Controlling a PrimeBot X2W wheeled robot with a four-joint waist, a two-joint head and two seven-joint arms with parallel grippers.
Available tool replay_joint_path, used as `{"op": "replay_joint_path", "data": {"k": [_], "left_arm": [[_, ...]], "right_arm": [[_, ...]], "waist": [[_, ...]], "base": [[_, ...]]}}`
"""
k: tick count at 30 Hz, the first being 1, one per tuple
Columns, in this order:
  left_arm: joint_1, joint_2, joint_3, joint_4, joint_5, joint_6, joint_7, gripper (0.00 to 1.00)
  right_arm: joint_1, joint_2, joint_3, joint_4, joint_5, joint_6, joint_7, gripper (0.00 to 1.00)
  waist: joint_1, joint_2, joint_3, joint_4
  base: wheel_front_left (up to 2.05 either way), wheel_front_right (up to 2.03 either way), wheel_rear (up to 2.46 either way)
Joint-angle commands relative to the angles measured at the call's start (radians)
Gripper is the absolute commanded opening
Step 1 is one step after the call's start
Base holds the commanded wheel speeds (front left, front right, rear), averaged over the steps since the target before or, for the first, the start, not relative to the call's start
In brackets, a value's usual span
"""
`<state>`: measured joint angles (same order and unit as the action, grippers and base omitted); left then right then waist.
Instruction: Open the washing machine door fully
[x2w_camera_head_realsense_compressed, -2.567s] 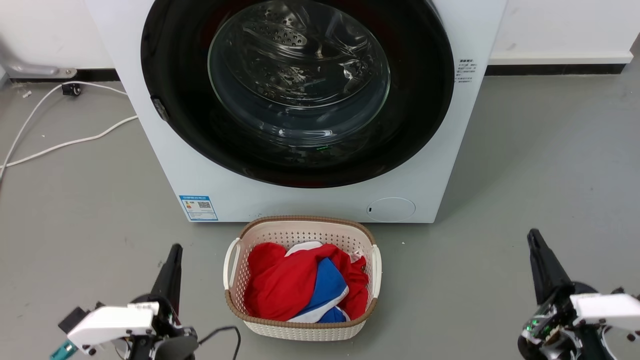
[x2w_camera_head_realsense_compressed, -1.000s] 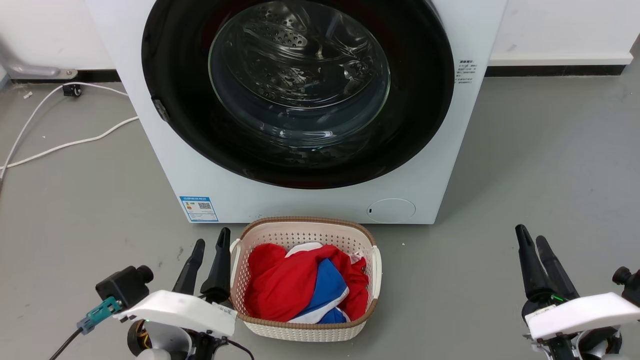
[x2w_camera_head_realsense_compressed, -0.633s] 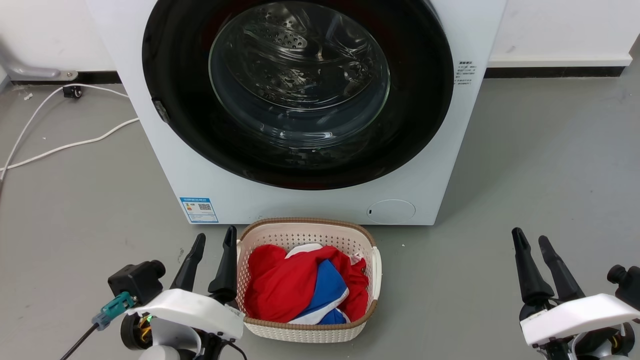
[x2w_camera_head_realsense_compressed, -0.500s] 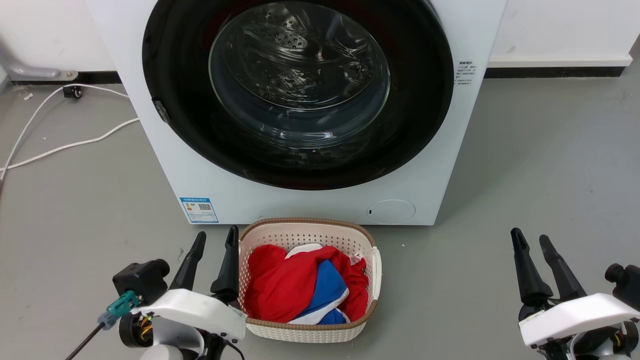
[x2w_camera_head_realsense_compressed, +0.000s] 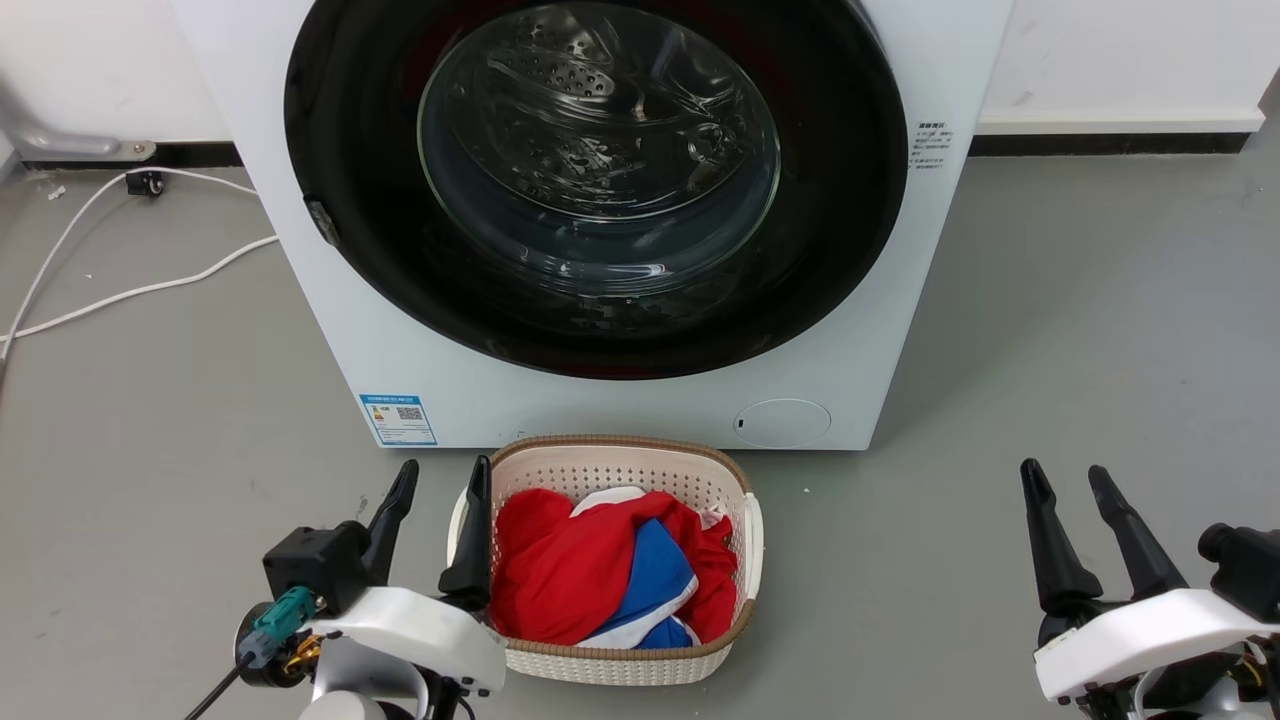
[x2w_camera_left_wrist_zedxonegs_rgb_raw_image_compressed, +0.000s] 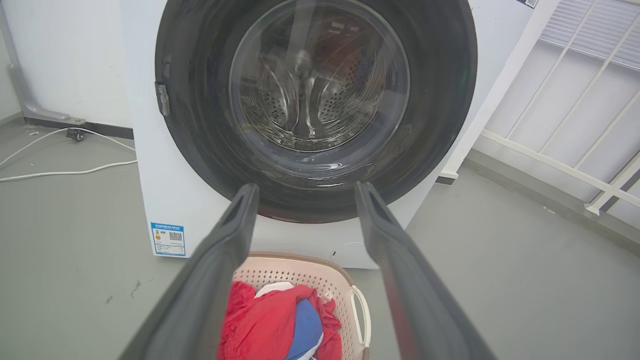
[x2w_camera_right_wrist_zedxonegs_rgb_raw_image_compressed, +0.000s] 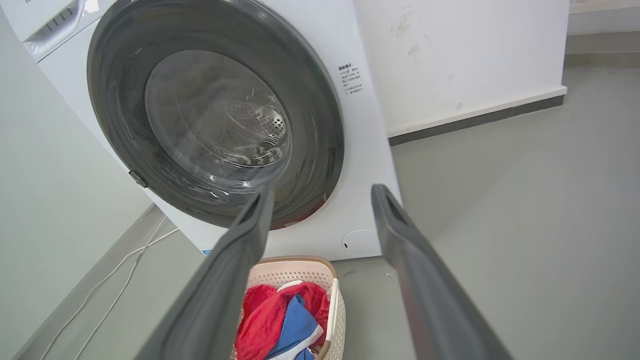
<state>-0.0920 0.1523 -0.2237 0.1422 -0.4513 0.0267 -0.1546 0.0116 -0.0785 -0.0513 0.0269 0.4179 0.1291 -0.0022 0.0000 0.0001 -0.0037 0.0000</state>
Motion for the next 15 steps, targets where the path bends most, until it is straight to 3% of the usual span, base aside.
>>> {"op": "replay_joint_path", "data": {"k": [1, 15], "left_arm": [[-0.021, 0.008, -0.006, -0.007, 0.023, 0.003, -0.011, 1.0], [-0.009, 0.011, -0.018, 0.0, 0.121, 0.012, -0.044, 1.0]], "right_arm": [[0.003, -0.003, -0.001, -0.016, -0.026, 0.002, 0.0, 1.0], [0.015, 0.006, -0.009, -0.033, -0.167, 0.002, -0.005, 1.0]], "waist": [[0.0, -0.0001, 0.0, 0.0], [0.0, -0.0001, -0.004, 0.002]], "base": [[0.0, 0.0, 0.0], [0.0, 0.0, 0.0]]}}
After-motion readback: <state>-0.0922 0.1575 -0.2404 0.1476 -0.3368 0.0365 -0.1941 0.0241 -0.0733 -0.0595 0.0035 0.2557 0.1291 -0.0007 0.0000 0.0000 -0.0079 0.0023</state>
